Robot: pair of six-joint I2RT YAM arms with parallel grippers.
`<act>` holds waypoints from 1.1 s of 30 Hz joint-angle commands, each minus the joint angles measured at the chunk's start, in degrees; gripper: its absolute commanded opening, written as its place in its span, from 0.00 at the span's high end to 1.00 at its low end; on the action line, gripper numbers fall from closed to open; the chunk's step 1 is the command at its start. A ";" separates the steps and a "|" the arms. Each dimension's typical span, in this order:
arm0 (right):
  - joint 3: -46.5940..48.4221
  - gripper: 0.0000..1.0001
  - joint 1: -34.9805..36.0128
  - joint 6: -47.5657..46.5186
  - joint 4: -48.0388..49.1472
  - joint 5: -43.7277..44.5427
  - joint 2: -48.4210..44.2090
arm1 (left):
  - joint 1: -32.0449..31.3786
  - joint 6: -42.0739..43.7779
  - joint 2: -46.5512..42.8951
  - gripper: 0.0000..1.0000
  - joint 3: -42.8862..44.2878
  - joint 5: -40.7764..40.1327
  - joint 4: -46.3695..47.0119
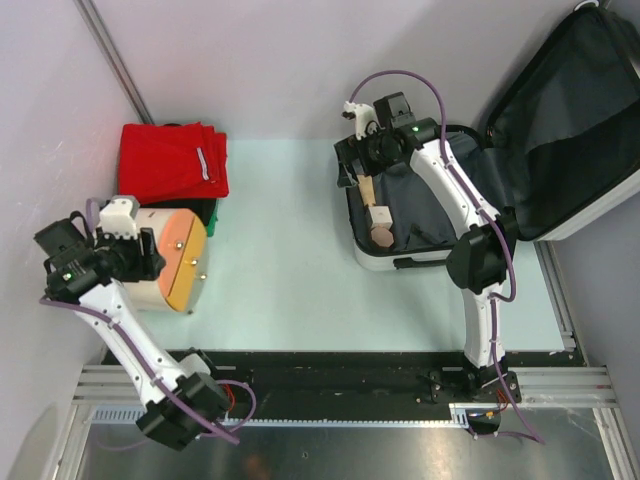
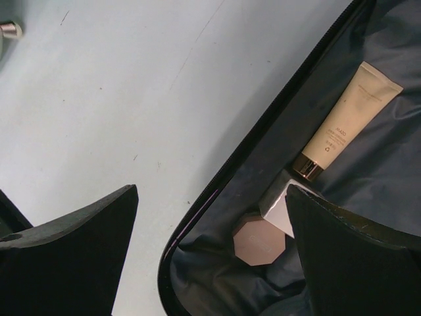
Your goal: Open, take out, and arrange the luggage
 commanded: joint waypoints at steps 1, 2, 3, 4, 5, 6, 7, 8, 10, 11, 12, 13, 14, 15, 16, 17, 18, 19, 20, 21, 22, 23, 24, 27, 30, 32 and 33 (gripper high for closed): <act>-0.08 0.00 -0.60 0.65 1.06 -0.74 -3.90 | -4.19 -10.35 -3.14 0.71 -0.01 5.37 -2.90; -0.08 0.00 -0.61 0.73 1.06 -0.83 -3.81 | -4.54 -11.76 -2.97 0.72 0.42 5.20 -2.54; -0.08 0.00 -0.61 0.73 1.06 -1.01 -3.63 | -5.24 -12.91 -2.79 0.74 0.60 5.54 -2.19; -0.08 0.00 -0.61 0.82 1.15 -1.09 -3.63 | -5.94 -15.18 -2.01 0.75 0.78 5.72 -1.49; 0.10 0.00 -0.61 0.82 1.06 -1.36 -3.55 | -6.73 -16.42 -1.57 0.75 0.87 5.46 -0.96; 0.01 0.00 -0.61 0.82 1.32 -1.36 -3.46 | -8.57 -17.74 -1.21 0.76 0.96 4.85 0.00; 0.01 0.00 -0.52 0.82 1.32 -1.36 -3.54 | -9.72 -20.62 -1.12 0.75 0.78 4.41 0.79; 0.01 0.00 -0.60 0.82 1.32 -1.36 -3.54 | -10.95 -22.13 -1.12 0.70 0.17 2.84 1.50; -0.08 0.00 -0.60 0.82 1.41 -1.27 -3.72 | -14.29 -25.64 -1.65 0.55 -0.18 1.95 2.90; -0.25 0.00 -0.69 0.82 1.41 -1.27 -3.89 | -15.43 -26.53 -1.74 0.49 -0.45 1.42 3.26; -0.69 0.00 -0.78 0.82 1.41 -1.27 -3.98 | -17.79 -27.33 -1.91 0.41 -0.45 -0.06 3.61; -0.95 0.00 -0.78 0.82 1.50 -1.27 -4.24 | -18.86 -28.38 -2.17 0.37 -0.36 -0.86 3.70; -1.22 0.00 -0.78 0.91 1.50 -1.36 -4.42 | -19.74 -29.00 -2.70 0.34 -0.28 -1.83 3.61; -1.39 0.00 -1.04 1.00 1.50 -1.36 -4.51 | -21.23 -29.53 -2.96 0.29 -0.01 -4.19 3.70; -1.48 0.00 -1.13 1.17 1.59 -1.36 -4.77 | -22.02 -30.49 -3.32 0.26 0.25 -6.30 3.61; -1.48 0.00 -1.13 1.17 1.50 -1.45 -4.86 | -22.29 -30.67 -4.45 0.24 0.95 -8.32 3.61; -1.48 0.00 -1.13 1.26 1.59 -1.45 -4.95 | -22.38 -30.76 -4.90 0.16 1.39 -10.34 3.61; -1.48 0.00 -1.05 1.44 1.59 -1.53 -5.12 | -22.47 -30.50 -5.16 0.13 1.74 -13.41 3.61; -1.48 0.00 -1.13 1.44 1.59 -1.71 -5.21 | -22.56 -30.32 -5.43 0.11 2.97 -14.48 3.26; -1.48 0.00 -0.96 1.52 1.50 -1.80 -5.21 | -22.56 -29.89 -5.60 0.10 3.85 -14.58 2.13; -1.48 0.00 -0.87 1.53 1.59 -1.80 -5.21 | -22.56 -29.19 -5.86 0.10 4.73 -14.23 1.60; -1.48 0.00 -0.78 1.70 1.59 -1.97 -5.21 | -22.56 -28.92 -5.95 0.10 6.74 -13.97 1.07; -1.48 0.00 -0.69 1.88 1.50 -2.24 -5.21 | -22.56 -28.57 -6.13 0.09 7.97 -13.70 0.11; -2.18 0.01 0.18 2.84 1.59 -3.73 -5.48 | -22.56 -26.02 -5.00 0.03 14.74 -13.44 -2.44; -5.85 0.03 1.94 4.33 4.21 -8.38 -6.70 | -21.60 -25.84 0.88 0.05 21.16 -13.01 -6.04; -9.99 0.07 3.78 6.35 12.43 -14.50 -8.19 | -19.58 -24.00 3.62 0.08 21.70 -6.80 -6.06; -13.75 0.09 4.75 9.67 15.79 -16.28 -9.68 | -18.79 -23.04 4.49 0.09 21.79 -5.19 -6.06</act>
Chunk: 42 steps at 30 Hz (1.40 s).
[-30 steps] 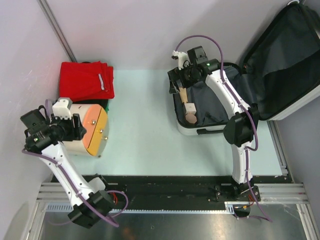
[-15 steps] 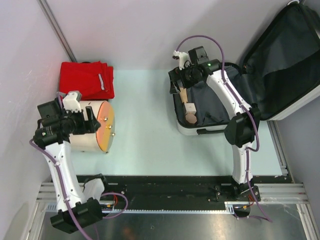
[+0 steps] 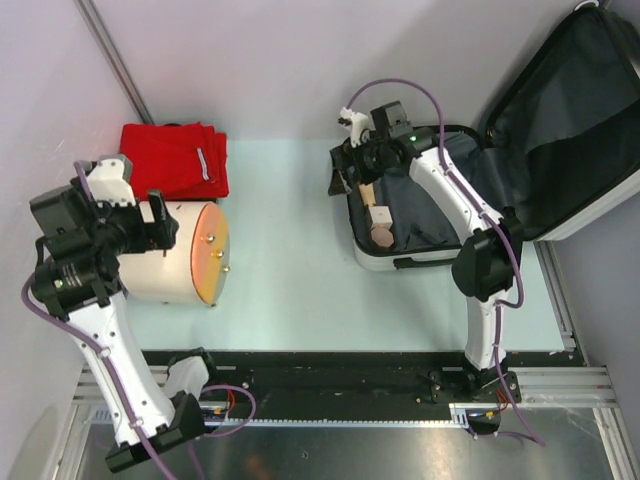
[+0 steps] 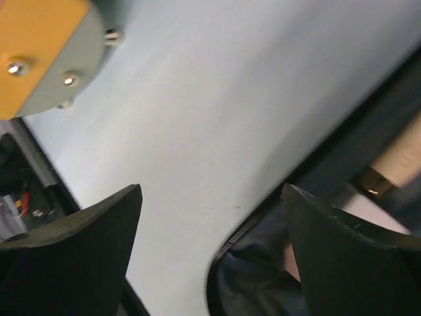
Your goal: Open, take out, and arrange the luggage
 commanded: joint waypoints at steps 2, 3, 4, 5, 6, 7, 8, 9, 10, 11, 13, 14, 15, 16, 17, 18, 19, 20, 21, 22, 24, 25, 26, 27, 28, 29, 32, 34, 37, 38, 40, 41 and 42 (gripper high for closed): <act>-10.36 0.12 6.94 9.81 21.61 -14.98 -6.75 | 3.01 1.37 8.50 0.15 1.77 8.18 -3.15; -11.07 0.14 8.18 12.52 24.28 -16.06 -6.66 | 4.58 1.71 9.56 0.18 1.85 10.97 -3.06; -11.95 0.19 9.41 14.20 26.66 -16.85 -6.05 | 5.73 1.63 10.53 0.21 1.77 12.13 -3.15; -12.04 0.21 10.81 15.53 30.33 -17.38 -5.35 | 7.04 1.54 12.28 0.28 1.77 13.36 -3.06; -11.78 0.22 13.26 16.58 31.76 -17.21 -4.47 | 9.32 1.37 13.00 0.32 1.77 16.24 -3.06; -11.26 0.25 14.59 18.68 32.99 -17.12 -2.64 | 9.86 1.02 13.70 0.36 1.85 16.19 -3.06; -10.64 0.25 15.74 19.49 34.40 -16.60 -1.66 | 10.48 0.75 14.84 0.42 1.68 16.27 -3.06; -9.94 0.26 17.75 20.45 34.67 -16.33 -0.61 | 10.75 0.49 15.37 0.46 1.51 16.01 -2.97; -8.89 0.28 18.64 21.24 34.85 -16.59 1.32 | 11.01 0.31 15.64 0.50 0.20 14.97 -2.89; -8.62 0.29 19.26 21.69 35.03 -16.68 1.95 | 11.79 -0.04 15.81 0.57 -0.69 14.78 -2.80; -8.79 0.29 20.93 22.04 35.55 -16.68 3.00 | 11.89 0.40 15.38 0.59 -3.84 15.13 -2.80; -9.40 0.30 21.37 22.04 36.69 -16.60 3.70 | 11.89 0.83 14.94 0.59 -4.81 15.13 -2.62; -9.67 0.30 21.72 22.22 37.31 -16.42 3.97 | 11.89 1.36 14.15 0.59 -5.69 15.31 -2.53; -9.93 0.30 22.25 22.57 38.10 -16.16 4.23 | 11.98 1.37 13.88 0.59 -7.27 14.87 -2.27; -9.85 0.30 22.34 23.70 39.32 -16.16 4.76 | 11.89 1.37 13.62 0.59 -7.81 14.61 -2.18; -9.85 0.30 22.51 24.41 39.94 -16.24 5.02 | 11.89 1.45 13.62 0.59 -8.16 14.52 -2.10; -9.93 0.30 22.78 24.94 40.65 -16.50 5.29 | 11.89 1.45 13.62 0.59 -8.77 14.43 -2.01; -9.93 0.30 22.87 25.55 42.39 -16.77 5.47 | 11.89 1.28 13.62 0.59 -9.04 14.43 -1.83; -9.76 0.30 23.04 26.95 43.28 -17.12 5.82 | 11.80 1.10 13.79 0.59 -9.22 14.34 -1.74; -9.50 0.30 23.22 27.40 43.99 -17.21 5.99 | 11.89 1.10 14.23 0.59 -9.57 14.43 -1.66; -8.10 0.30 24.01 28.28 45.57 -17.04 6.95 | 11.89 1.01 14.67 0.60 -9.66 14.25 -1.22; -7.39 0.30 24.18 28.80 45.92 -16.51 7.48 | 11.89 0.93 14.67 0.60 -9.75 14.34 -1.22; -6.52 0.30 24.71 29.51 46.45 -16.33 8.18 | 11.89 1.01 14.76 0.60 -9.83 14.25 -1.04; -4.42 0.29 24.89 30.91 46.63 -16.24 8.97 | 11.89 1.01 14.67 0.60 -9.92 14.25 -0.95; -3.53 0.29 25.24 31.35 46.80 -16.07 10.46 | 11.89 1.01 14.67 0.60 -10.27 14.34 -0.95; -2.82 0.30 25.76 31.71 47.15 -15.72 10.91 | 11.89 0.93 14.50 0.60 -10.45 14.25 -0.86; -1.94 0.29 26.73 31.89 48.04 -14.84 11.88 | 11.89 0.84 14.41 0.61 -10.80 14.60 -0.60; -0.80 0.30 27.61 31.89 47.95 -14.66 12.76 | 11.89 0.75 14.23 0.61 -10.89 14.78 -0.51; -0.01 0.32 28.23 32.15 48.56 -14.22 13.46 | 11.89 0.57 13.88 0.61 -11.06 15.04 -0.16; 0.69 0.32 28.23 32.32 48.74 -13.96 13.99 | 11.98 0.49 13.71 0.61 -11.24 14.96 -0.07; 1.31 0.33 28.40 32.50 49.00 -13.78 14.60 | 11.89 0.66 13.27 0.61 -11.59 15.04 -0.07; 2.01 0.33 28.49 32.76 49.09 -13.78 15.04 | 11.80 0.66 13.18 0.61 -11.68 15.04 0.10; 2.28 0.34 28.49 32.94 49.09 -13.61 15.31 | 11.89 0.49 13.00 0.61 -11.85 15.13 0.19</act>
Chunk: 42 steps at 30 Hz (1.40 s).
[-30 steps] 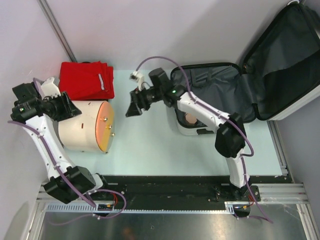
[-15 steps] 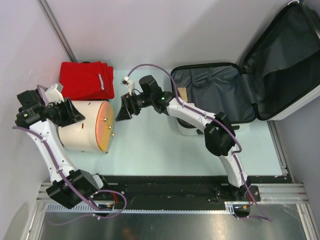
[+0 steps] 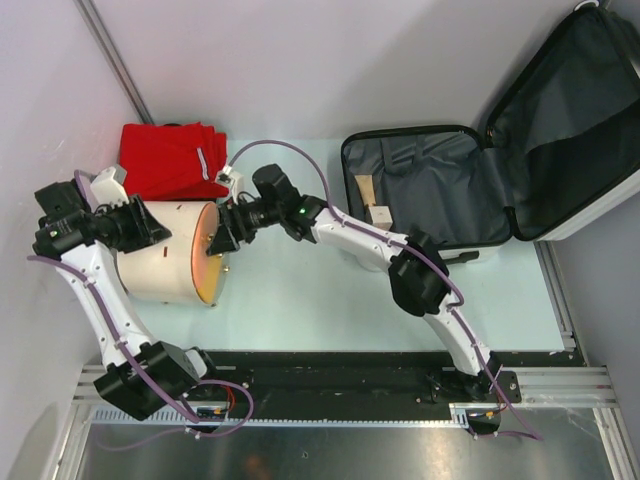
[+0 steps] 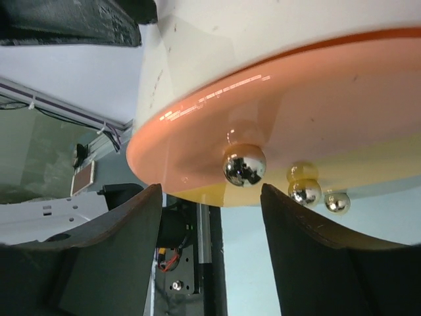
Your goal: Open, take out, and arrange the luggage
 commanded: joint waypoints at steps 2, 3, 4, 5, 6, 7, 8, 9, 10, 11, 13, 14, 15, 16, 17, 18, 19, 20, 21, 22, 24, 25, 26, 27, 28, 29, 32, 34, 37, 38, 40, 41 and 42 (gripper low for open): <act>4.75 0.35 -0.10 1.53 3.65 1.23 1.63 | 0.09 -0.50 -0.20 0.61 -2.33 -0.21 -1.34; 5.71 0.36 -0.10 1.79 3.65 1.24 2.33 | 0.17 -0.58 -0.02 0.61 -2.33 -0.13 -1.25; 6.16 0.35 -0.01 1.80 3.57 1.67 2.60 | 0.09 -0.58 -0.02 0.61 -2.24 -0.21 -1.08; 6.60 0.36 -0.18 1.97 3.65 2.02 2.86 | 0.09 -0.67 0.06 0.61 -2.15 -0.21 -1.08; 7.21 0.38 -0.10 1.97 3.65 2.46 3.38 | 0.17 -0.67 0.15 0.61 -2.15 -0.21 -1.08; 7.48 0.39 -0.01 2.06 3.74 2.55 3.56 | 0.09 -0.67 0.24 0.61 -2.24 -0.04 -0.99; 7.57 0.40 -0.01 2.06 3.74 2.73 3.56 | 0.09 -0.67 0.33 0.61 -2.24 -0.12 -0.90; 7.65 0.46 -0.01 2.23 3.83 2.64 3.74 | 0.09 -0.67 0.33 0.61 -2.15 -0.12 -0.90; 7.57 0.50 -0.01 1.98 3.48 2.64 3.65 | 0.09 -0.67 0.42 0.61 -2.15 -0.12 -0.73; 7.57 0.55 -0.10 1.71 3.13 2.55 3.48 | 0.09 -0.59 0.50 0.61 -2.06 -0.21 -0.64; 7.13 0.69 -0.18 0.48 1.90 2.03 2.60 | 0.09 -0.58 0.59 0.61 -2.06 -0.21 -0.46; 6.61 0.73 -0.53 -0.04 1.46 1.85 2.08 | 0.17 -0.67 0.77 0.61 -2.15 -0.21 -0.55; 5.64 0.80 -0.80 -0.40 1.11 1.07 1.29 | 0.09 -0.67 0.94 0.61 -2.06 -0.30 -0.37; 3.02 0.85 -1.15 -0.84 1.45 0.45 -0.81 | 0.09 -0.76 1.12 0.61 -2.06 -0.30 -0.20; 1.00 0.89 -1.41 -1.19 1.80 0.10 -2.05 | 0.17 -0.67 1.29 0.61 -2.06 -0.21 -0.20; -0.85 0.95 -2.02 -1.80 1.89 0.01 -3.19 | 0.09 -0.67 1.56 0.61 -1.89 -0.21 -0.02; -3.92 0.97 -2.38 -3.37 1.81 -0.08 -5.64 | 0.09 -0.50 1.82 0.62 -1.89 -0.21 0.15; -4.90 0.99 -2.73 -4.17 1.37 -0.08 -6.45 | 0.09 -0.50 1.91 0.62 -1.80 -0.21 0.16; -5.61 1.00 -3.52 -4.61 0.32 -0.17 -7.32 | 0.09 -0.58 2.26 0.62 -1.71 -0.39 0.16; -6.14 1.00 -3.96 -4.97 -0.21 -0.35 -7.86 | 0.17 -0.50 2.35 0.62 -1.71 -0.39 0.33; -7.02 1.00 -5.10 -5.76 -1.79 -0.87 -9.09 | 0.09 -0.50 2.87 0.62 -1.63 -0.30 0.51; -7.37 1.00 -5.37 -5.85 -2.14 -0.96 -9.35 | 0.09 -0.50 2.88 0.62 -1.54 -0.30 0.59; -8.42 0.98 -5.54 -6.37 -2.58 -1.22 -9.88 | 0.09 -0.50 3.05 0.62 -1.54 -0.39 0.68; -8.86 0.92 -5.63 -6.72 -3.02 -1.49 -10.14 | 0.09 -0.41 3.14 0.62 -1.36 -0.48 0.68; -9.13 0.86 -5.63 -7.16 -3.29 -1.49 -10.32 | 0.09 -0.23 3.32 0.62 -1.27 -0.56 0.68; -9.22 0.74 -5.63 -7.78 -3.73 -1.66 -10.15 | 0.09 -0.32 3.40 0.62 -1.27 -0.56 0.77; -8.34 0.25 -5.90 -7.87 -5.48 -1.84 -9.88 | 0.09 -0.41 3.58 0.62 -1.27 -0.56 0.86; -7.11 0.18 -6.51 -9.18 -7.68 -1.84 -10.14 | 0.09 -0.41 3.67 0.62 -1.18 -0.48 0.86; -5.79 0.12 -10.28 -11.99 -12.42 -1.66 -12.07 | 0.09 -0.41 3.58 0.62 -1.10 -0.39 0.86; -5.36 0.11 -12.90 -13.05 -14.00 -1.58 -12.60 | 0.00 -0.41 3.58 0.62 -1.10 -0.21 0.86; -2.82 0.10 -16.43 -20.04 -21.37 -1.49 -14.18 | -0.09 -0.06 3.49 0.62 -1.01 -0.30 0.77; -1.85 0.09 -20.10 -24.18 -24.62 -0.45 -14.54 | -0.18 0.20 3.23 0.62 -0.84 -0.30 0.77; -1.05 0.08 -21.79 -28.13 -31.96 0.87 -14.98 | -0.09 0.55 3.23 0.61 -0.57 -0.39 0.77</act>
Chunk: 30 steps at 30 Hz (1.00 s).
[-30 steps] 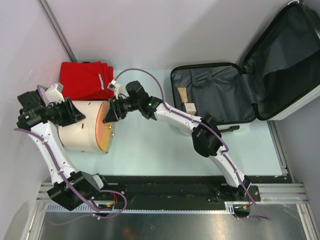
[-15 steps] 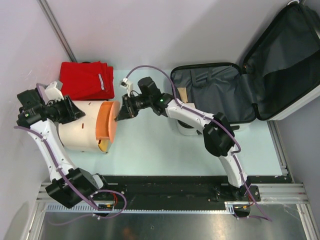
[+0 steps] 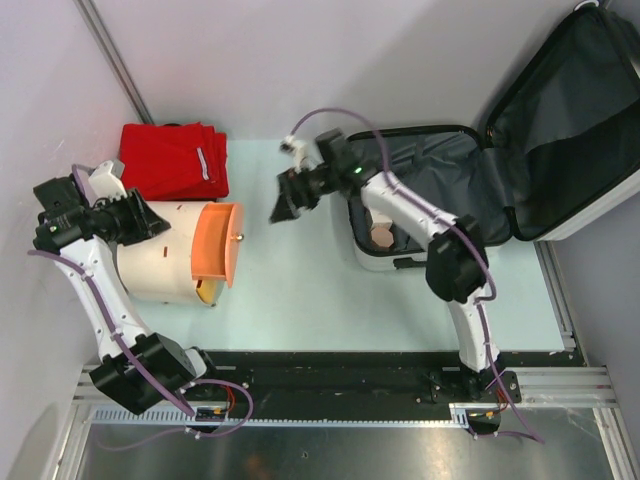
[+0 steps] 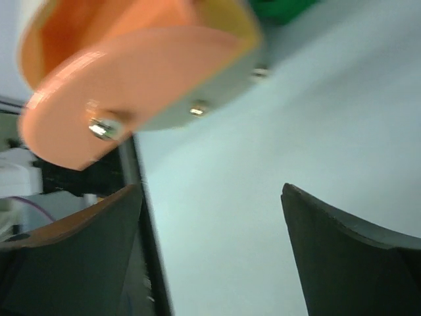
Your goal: Open, take out, and arrange the luggage
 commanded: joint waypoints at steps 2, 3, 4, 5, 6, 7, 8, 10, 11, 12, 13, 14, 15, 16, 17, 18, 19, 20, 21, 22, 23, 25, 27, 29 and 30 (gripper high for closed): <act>8.86 0.07 -14.00 -27.00 -24.30 4.49 -6.48 | -0.53 1.54 1.00 0.60 0.11 -2.86 -3.91; 10.09 0.07 -17.94 -29.91 -31.99 5.37 -5.95 | -0.70 1.55 1.00 0.60 0.11 -2.95 -3.91; 11.32 0.07 -19.89 -33.51 -36.16 6.86 -5.34 | -1.05 1.81 0.91 0.59 0.11 -3.12 -3.91; 12.98 0.07 -21.31 -39.37 -39.94 11.40 -3.85 | -1.32 1.81 0.74 0.59 0.11 -3.30 -3.99; 12.91 0.07 -23.67 -41.95 -45.11 14.14 -3.32 | -1.75 1.81 0.39 0.59 0.20 -3.56 -3.91; 12.39 0.07 -24.82 -43.98 -46.73 16.60 -3.23 | -1.93 1.72 0.12 0.59 0.28 -4.08 -3.99; 9.60 0.10 -25.79 -48.18 -48.58 19.85 -3.57 | -2.19 1.72 0.03 0.58 0.46 -4.52 -3.99; 5.11 0.12 -28.42 -51.20 -48.16 23.03 -4.71 | -2.46 1.46 0.12 0.57 0.99 -5.49 -3.99; 3.09 0.16 -28.87 -52.78 -48.15 25.66 -5.50 | -2.64 1.37 0.12 0.58 1.16 -5.84 -3.91; -0.32 0.18 -29.14 -54.97 -48.24 26.81 -5.68 | -2.64 1.28 0.29 0.58 1.51 -6.19 -3.99; -1.58 0.20 -29.58 -55.51 -48.07 27.52 -5.77 | -2.64 1.28 0.47 0.57 1.52 -6.72 -3.91; -2.63 0.24 -29.76 -55.52 -48.07 27.18 -5.77 | -2.64 1.28 0.56 0.57 1.69 -7.07 -3.99; -4.47 0.26 -29.67 -54.99 -48.24 26.83 -5.69 | -2.72 1.28 0.73 0.57 1.78 -7.34 -3.99; -5.45 0.29 -29.41 -54.55 -48.33 26.30 -5.51 | -2.72 1.20 0.73 0.58 1.78 -7.43 -3.91; -6.67 0.31 -29.06 -54.11 -48.42 25.77 -5.34 | -2.72 1.11 0.91 0.57 1.78 -7.69 -3.91; -7.82 0.33 -28.62 -54.02 -48.68 25.42 -4.90 | -2.64 1.11 0.91 0.57 1.69 -7.61 -3.91; -10.18 0.35 -28.27 -53.93 -48.68 25.24 -4.81 | -2.81 1.11 1.00 0.57 1.69 -7.78 -3.91; -11.25 0.38 -27.48 -53.93 -48.42 25.24 -4.63 | -2.73 1.19 1.08 0.57 1.69 -8.30 -3.99; -12.21 0.38 -27.04 -53.76 -48.16 25.24 -4.02 | -2.81 1.28 1.09 0.57 1.60 -8.48 -3.99; -13.88 0.38 -26.77 -53.06 -47.72 25.33 -3.58 | -2.81 1.54 1.09 0.57 1.60 -8.74 -3.99; -14.33 0.38 -26.42 -52.36 -46.67 25.24 -2.97 | -2.73 1.72 1.09 0.57 1.52 -8.83 -4.08; -14.51 0.38 -26.24 -49.47 -45.17 24.89 -1.04 | -2.81 1.90 1.00 0.57 1.34 -9.27 -3.99; -13.90 0.41 -26.15 -46.74 -41.31 25.07 0.28 | -2.81 2.16 1.00 0.57 1.25 -9.54 -4.08; -11.63 0.43 -26.07 -43.06 -38.24 25.41 1.96 | -2.73 2.25 1.00 0.57 1.34 -9.63 -4.08; -10.83 0.43 -26.15 -41.99 -37.35 25.07 2.40 | -2.81 2.34 1.00 0.57 1.34 -9.63 -4.00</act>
